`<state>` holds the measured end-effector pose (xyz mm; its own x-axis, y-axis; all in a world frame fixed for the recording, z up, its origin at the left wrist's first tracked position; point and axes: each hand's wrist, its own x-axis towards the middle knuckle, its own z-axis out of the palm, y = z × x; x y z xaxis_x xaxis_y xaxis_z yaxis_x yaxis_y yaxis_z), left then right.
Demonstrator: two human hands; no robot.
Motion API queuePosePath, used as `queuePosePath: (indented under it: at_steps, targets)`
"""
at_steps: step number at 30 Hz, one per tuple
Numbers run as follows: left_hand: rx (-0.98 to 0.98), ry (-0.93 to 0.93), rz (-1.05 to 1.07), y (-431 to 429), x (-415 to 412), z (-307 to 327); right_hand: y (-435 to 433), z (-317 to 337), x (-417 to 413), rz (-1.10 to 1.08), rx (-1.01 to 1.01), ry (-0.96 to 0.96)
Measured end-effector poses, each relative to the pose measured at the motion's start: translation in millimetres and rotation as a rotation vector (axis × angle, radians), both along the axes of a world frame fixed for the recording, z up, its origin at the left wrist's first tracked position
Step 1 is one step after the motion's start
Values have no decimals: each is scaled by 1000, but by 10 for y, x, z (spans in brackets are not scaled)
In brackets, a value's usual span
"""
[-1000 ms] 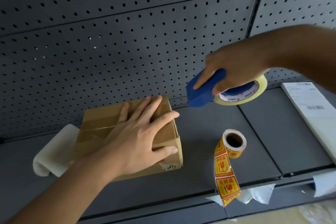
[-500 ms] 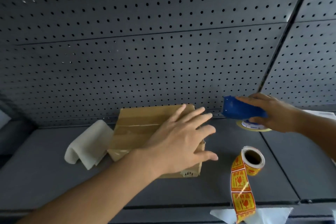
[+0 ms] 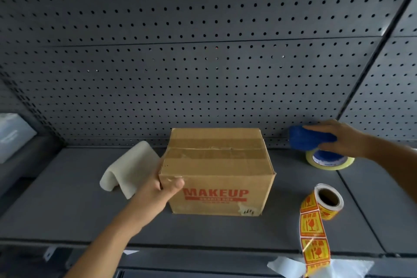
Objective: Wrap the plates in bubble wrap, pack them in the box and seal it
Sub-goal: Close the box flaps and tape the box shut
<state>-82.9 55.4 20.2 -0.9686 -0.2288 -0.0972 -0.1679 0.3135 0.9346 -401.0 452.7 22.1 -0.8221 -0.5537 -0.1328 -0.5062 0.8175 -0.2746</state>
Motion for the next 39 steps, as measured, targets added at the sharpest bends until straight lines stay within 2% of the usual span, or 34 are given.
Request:
queuePosePath:
  at_steps: [6, 12, 18, 23, 26, 28, 31, 35, 37, 39]
  targets:
    - [80, -11, 48, -88, -26, -335, -315, -77, 196, -36, 236, 192]
    - [100, 15, 43, -110, -27, -393, -466, -93, 383, 31, 317, 346]
    - [75, 23, 47, -96, -37, -436, -469, -147, 565, 34, 113, 335]
    - [40, 15, 54, -76, 22, -477, -523, -152, 998, 9, -398, 248]
    - [45, 18, 123, -98, 93, -497, -590, -159, 1355, 58, -468, 382]
    - [19, 29, 168, -86, 91, -516, -608, -153, 1581, -6, -558, 234]
    - [-6, 24, 241, 58, 34, -556, -654, -140, 1854, -139, -715, -106]
    - [-17, 29, 271, 187, 5, -580, -872, -200, 2115, -135, -909, -545]
    - [-6, 31, 313, 235, 1, -517, -974, -234, 2187, -122, -992, -613]
    - [-61, 31, 347, 273, 17, -412, -1017, -216, 2230, -123, -1023, -602]
